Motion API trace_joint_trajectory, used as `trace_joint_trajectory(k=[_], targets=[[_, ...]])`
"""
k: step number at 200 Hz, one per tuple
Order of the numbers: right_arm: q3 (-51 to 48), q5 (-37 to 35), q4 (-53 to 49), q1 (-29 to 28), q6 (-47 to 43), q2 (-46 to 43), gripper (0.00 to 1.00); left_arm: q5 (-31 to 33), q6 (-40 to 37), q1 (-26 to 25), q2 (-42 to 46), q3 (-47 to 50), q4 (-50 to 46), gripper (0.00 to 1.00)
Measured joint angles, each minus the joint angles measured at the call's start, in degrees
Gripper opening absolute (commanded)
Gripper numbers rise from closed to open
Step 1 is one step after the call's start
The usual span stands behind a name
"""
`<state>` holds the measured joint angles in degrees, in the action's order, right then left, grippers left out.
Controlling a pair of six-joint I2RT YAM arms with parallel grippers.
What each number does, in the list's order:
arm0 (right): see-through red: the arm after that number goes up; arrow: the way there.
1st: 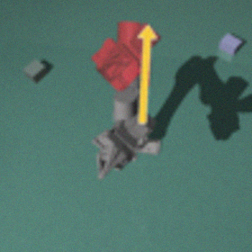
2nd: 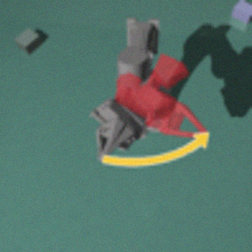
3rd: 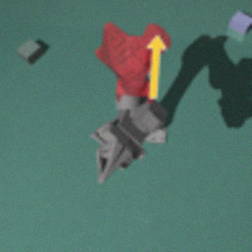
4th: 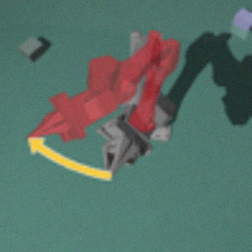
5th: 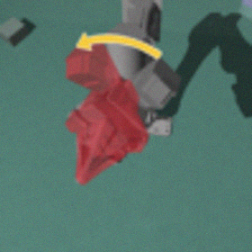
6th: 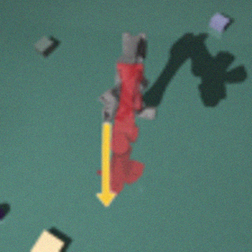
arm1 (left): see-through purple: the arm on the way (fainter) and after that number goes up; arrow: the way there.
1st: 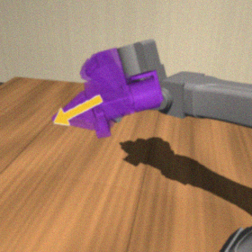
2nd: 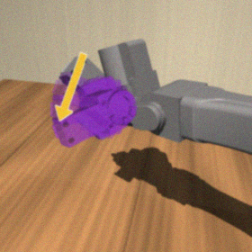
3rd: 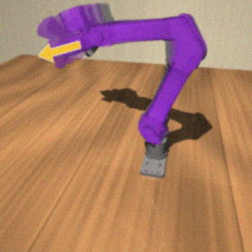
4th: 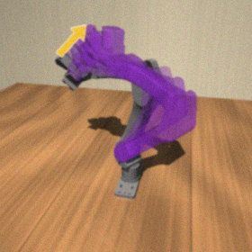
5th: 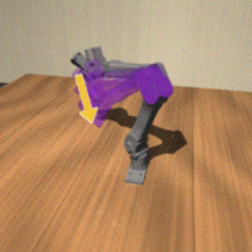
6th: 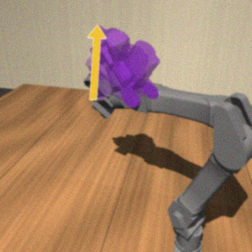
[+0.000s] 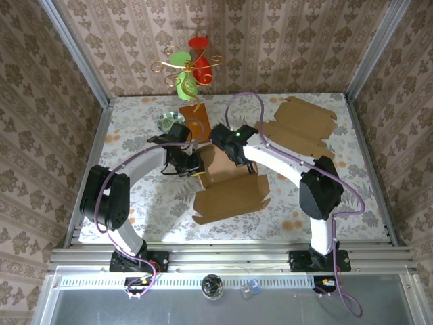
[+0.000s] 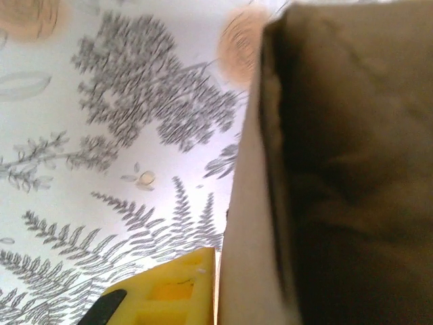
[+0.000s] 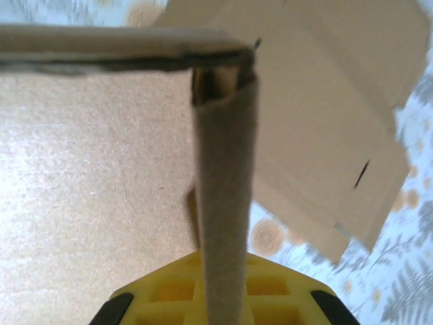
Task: Fold the paper box
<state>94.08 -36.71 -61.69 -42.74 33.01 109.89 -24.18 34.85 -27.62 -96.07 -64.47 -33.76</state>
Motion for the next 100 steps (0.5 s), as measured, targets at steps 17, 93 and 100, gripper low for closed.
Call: trace_joint_trajectory(k=[17, 93, 100], targets=[[-3.4, 1.0, 1.5, -0.7, 2.6, -0.4, 0.0, 2.1, 0.1, -1.4, -0.5, 1.6, 0.3, 0.17], [-6.5, 1.4, 2.8, -1.6, 7.1, -0.4, 0.0, 9.7, 0.3, -4.4, -2.9, 2.2, 2.1, 0.24], [-6.5, 1.5, 2.9, -1.6, 7.3, -0.4, 0.0, 10.4, 0.5, -4.6, -2.9, 2.2, 2.3, 0.22]])
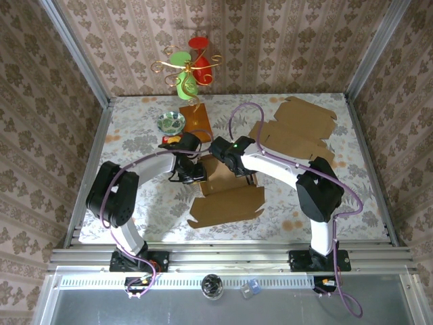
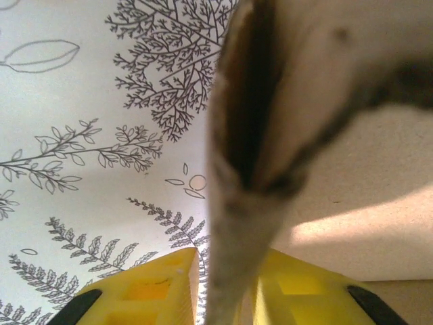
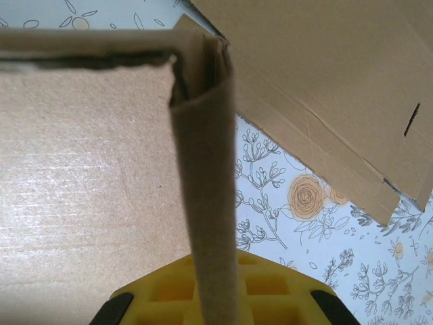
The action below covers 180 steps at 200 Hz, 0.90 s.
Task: Fold the paper box
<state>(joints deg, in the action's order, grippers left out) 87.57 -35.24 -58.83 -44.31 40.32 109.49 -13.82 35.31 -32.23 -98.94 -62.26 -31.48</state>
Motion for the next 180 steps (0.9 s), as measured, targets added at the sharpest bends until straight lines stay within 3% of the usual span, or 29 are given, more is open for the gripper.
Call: trace_joint_trajectory(k=[58, 75, 136, 180], targets=[[0.0, 0.1, 0.1, 0.0, 0.4, 0.0, 0.0, 3.6, 1.7, -2.5, 0.1, -0.2, 1.0, 0.03], [-0.1, 0.2, 0.1, -0.1, 0.6, 0.0, 0.0, 5.3, 2.7, -3.4, 0.4, -0.2, 0.8, 0.01], [-1.5, 1.3, 0.5, -0.1, 2.1, 0.0, 0.0, 7.0, 3.7, -4.2, 0.9, -0.7, -1.2, 0.27], [-2.7, 3.0, 0.7, 0.9, 3.4, 0.0, 0.0, 4.4, 3.7, -4.2, 0.9, -1.6, -2.6, 0.34]])
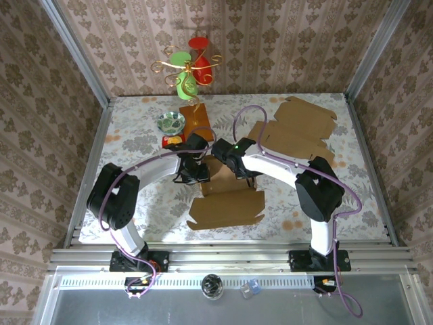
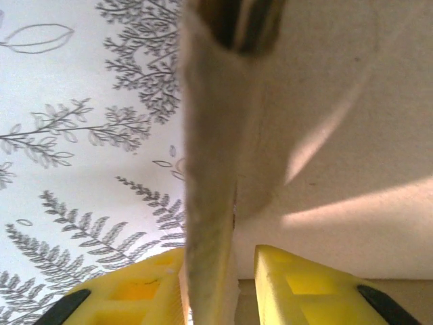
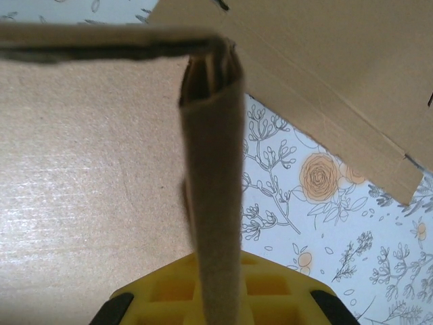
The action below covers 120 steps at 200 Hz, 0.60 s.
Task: Fold the paper box
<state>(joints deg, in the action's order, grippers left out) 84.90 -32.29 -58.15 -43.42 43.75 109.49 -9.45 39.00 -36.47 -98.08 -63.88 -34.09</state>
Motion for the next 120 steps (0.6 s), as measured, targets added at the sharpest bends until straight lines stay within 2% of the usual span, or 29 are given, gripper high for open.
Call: trace_joint_trajectory(k=[49, 101, 120], targets=[[-1.0, 2.0, 0.2, 1.4, 1.2, 0.1, 0.0, -4.2, 0.0, 0.3, 0.3, -0.1, 0.0, 0.4], [-1.0, 3.9, 0.2, 2.2, 2.6, 1.1, 0.0, -5.2, 0.0, 1.6, 2.6, -0.1, 0.0, 0.44], [-1.7, 5.1, 0.3, 2.9, 3.2, 1.3, 0.0, -5.5, 0.2, 2.0, 4.7, -0.2, 0.2, 0.5]])
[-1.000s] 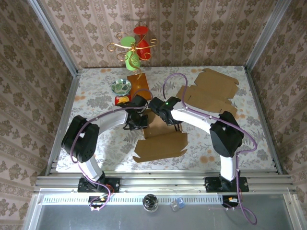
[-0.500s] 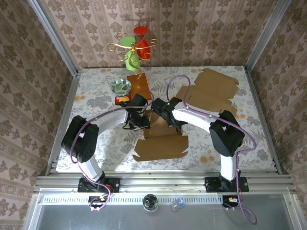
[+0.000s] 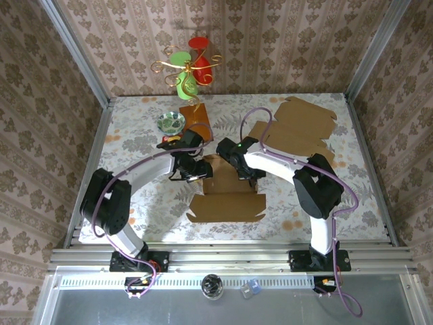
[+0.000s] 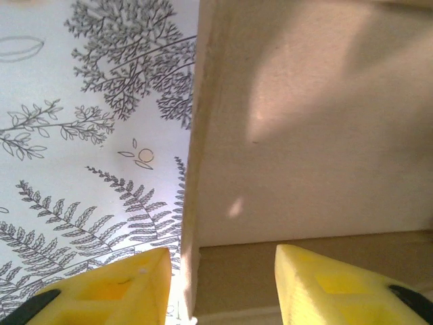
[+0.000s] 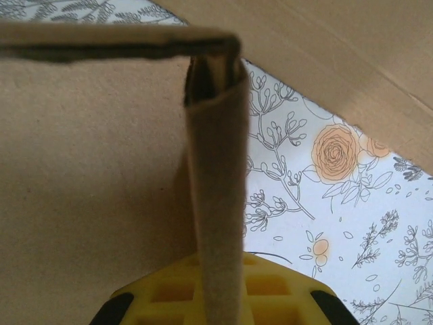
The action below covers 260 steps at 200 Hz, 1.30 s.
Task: Fold the paper box
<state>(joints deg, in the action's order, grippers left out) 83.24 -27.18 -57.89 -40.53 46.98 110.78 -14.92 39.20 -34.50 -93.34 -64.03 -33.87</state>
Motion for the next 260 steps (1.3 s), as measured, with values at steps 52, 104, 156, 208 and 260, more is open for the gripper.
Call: trace_joint_trajectory(k=[52, 104, 156, 208, 260], targets=[[-2.7, 4.5, 0.5, 3.5, 3.4, 0.3, 0.0, -1.4, 0.7, 2.8, 2.7, -4.2, -1.5, 0.51], [-4.2, 11.3, -1.8, 7.7, 13.6, 0.6, 0.0, 0.6, 0.7, 9.9, 11.7, -5.2, -5.9, 0.5], [-4.0, 18.1, -8.4, 10.0, 28.1, 1.6, 0.0, 1.2, 0.6, 14.7, 20.1, 2.2, -8.7, 0.48], [-4.0, 29.4, -11.6, 10.5, 41.1, 4.7, 0.0, -0.8, 0.7, 13.0, 22.9, 11.6, -9.2, 0.46], [-10.3, 39.3, -6.2, 9.5, 53.5, 2.1, 0.0, -5.2, 4.4, 4.7, 21.9, 17.7, 0.7, 0.45]])
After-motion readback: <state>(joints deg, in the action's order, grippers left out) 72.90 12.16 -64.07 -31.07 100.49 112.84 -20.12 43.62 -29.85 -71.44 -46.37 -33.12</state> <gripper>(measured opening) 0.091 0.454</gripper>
